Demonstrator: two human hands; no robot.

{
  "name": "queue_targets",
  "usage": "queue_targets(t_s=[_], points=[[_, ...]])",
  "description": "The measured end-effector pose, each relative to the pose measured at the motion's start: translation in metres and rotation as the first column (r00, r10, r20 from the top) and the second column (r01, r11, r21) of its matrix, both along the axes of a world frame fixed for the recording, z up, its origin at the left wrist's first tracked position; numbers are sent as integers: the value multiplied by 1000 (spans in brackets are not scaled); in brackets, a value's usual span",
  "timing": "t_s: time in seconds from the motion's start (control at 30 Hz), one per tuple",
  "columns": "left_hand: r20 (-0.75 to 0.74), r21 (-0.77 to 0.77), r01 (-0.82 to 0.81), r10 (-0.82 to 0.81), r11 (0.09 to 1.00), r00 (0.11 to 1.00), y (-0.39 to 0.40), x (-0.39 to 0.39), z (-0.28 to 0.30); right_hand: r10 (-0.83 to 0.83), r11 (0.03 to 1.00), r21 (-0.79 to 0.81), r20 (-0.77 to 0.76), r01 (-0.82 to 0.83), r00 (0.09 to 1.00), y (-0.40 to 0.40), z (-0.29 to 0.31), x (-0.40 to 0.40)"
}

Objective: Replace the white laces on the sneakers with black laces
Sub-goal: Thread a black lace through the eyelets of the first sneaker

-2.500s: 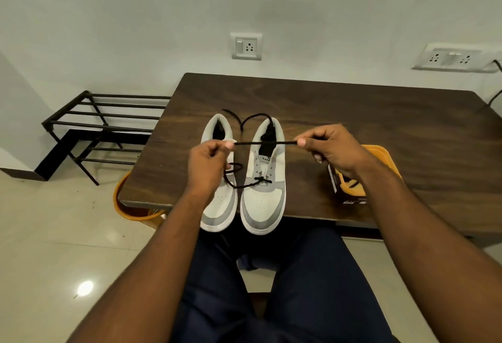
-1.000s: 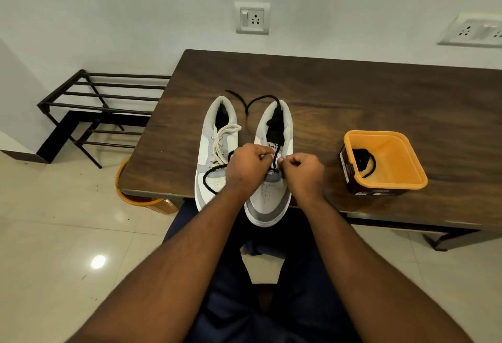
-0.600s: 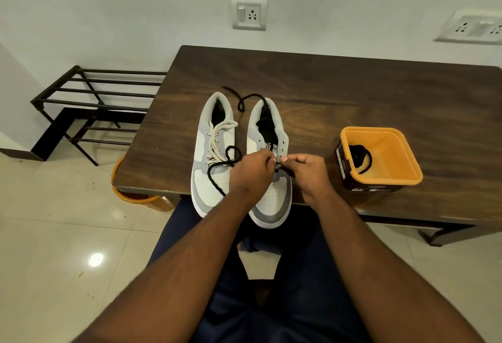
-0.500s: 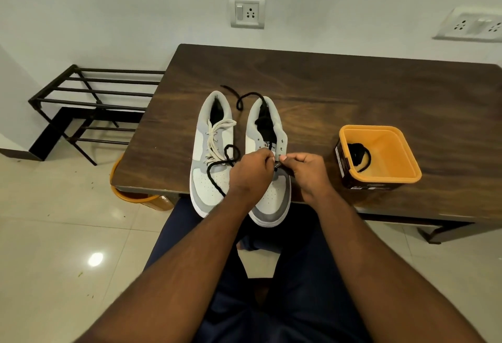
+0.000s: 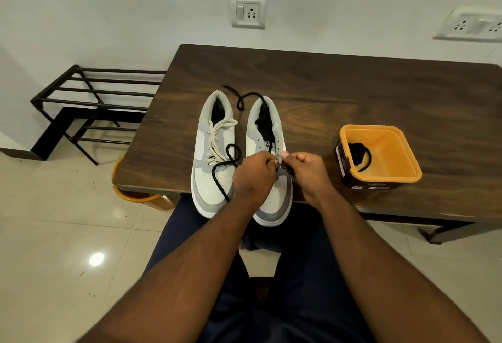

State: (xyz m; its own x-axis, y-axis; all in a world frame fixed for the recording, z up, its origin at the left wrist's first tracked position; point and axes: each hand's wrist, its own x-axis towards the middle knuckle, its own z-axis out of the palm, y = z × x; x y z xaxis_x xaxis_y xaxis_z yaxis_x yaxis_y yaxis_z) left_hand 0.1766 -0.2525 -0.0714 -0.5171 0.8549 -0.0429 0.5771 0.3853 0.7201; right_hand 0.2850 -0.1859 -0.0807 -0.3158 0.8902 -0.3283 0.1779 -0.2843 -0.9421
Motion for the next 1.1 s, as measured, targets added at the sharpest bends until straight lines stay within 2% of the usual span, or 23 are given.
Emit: queue_targets(t_s=[0.07, 0.17, 0.3, 0.37, 0.43, 0.5, 0.57, 0.63, 0.7, 0.77, 0.9, 0.97, 1.03, 1.1], points=[[52, 11, -16, 16, 1000, 999, 0, 1, -2, 47, 999, 4, -32, -47, 998, 0, -3, 8], [97, 3, -1, 0, 1000, 995, 2, -3, -4, 129, 985, 120, -24, -126, 991, -2, -5, 13], [72, -24, 85, -83, 996, 994, 1, -6, -1, 91, 943, 311, 91, -115, 992, -7, -6, 7], [-49, -12, 128, -128, 992, 991, -3, -4, 3, 75, 931, 343, 156, -125, 985, -4, -7, 6], [-357, -65, 113, -128, 992, 925, -10, 0, -3, 33, 959, 271, 174, -80, 984, 1, -6, 4], [-509, -93, 11, -57, 996, 859, -19, 7, -13, -53, 991, 126, 83, 43, 995, 3, 2, 2], [-518, -40, -53, 25, 998, 855, -24, 12, -19, -152, 988, -39, -29, 151, 988, 2, 13, 1], [-512, -54, -58, 22, 997, 859, -22, 12, -21, -200, 975, -116, -67, 191, 978, 5, 28, 1], [-478, -107, -37, -19, 994, 878, -21, 10, -20, -215, 973, -102, -84, 206, 973, 16, 51, -2], [-490, -120, -27, -35, 992, 871, -21, 8, -20, -289, 957, -63, -163, 282, 943, 39, 84, -11], [-516, -142, -26, -51, 989, 855, -21, 8, -19, -416, 888, 0, -430, 460, 801, 96, 157, -26], [-497, -142, -38, -38, 989, 867, -21, 8, -19, -415, 859, 74, -477, 506, 774, 113, 177, -32], [-483, -127, -47, -21, 991, 875, -22, 9, -20, -385, 868, 160, -382, 470, 840, 111, 172, -36], [-469, -128, -54, -13, 990, 883, -22, 9, -20, -356, 904, 209, -121, 374, 927, 96, 142, -36]])
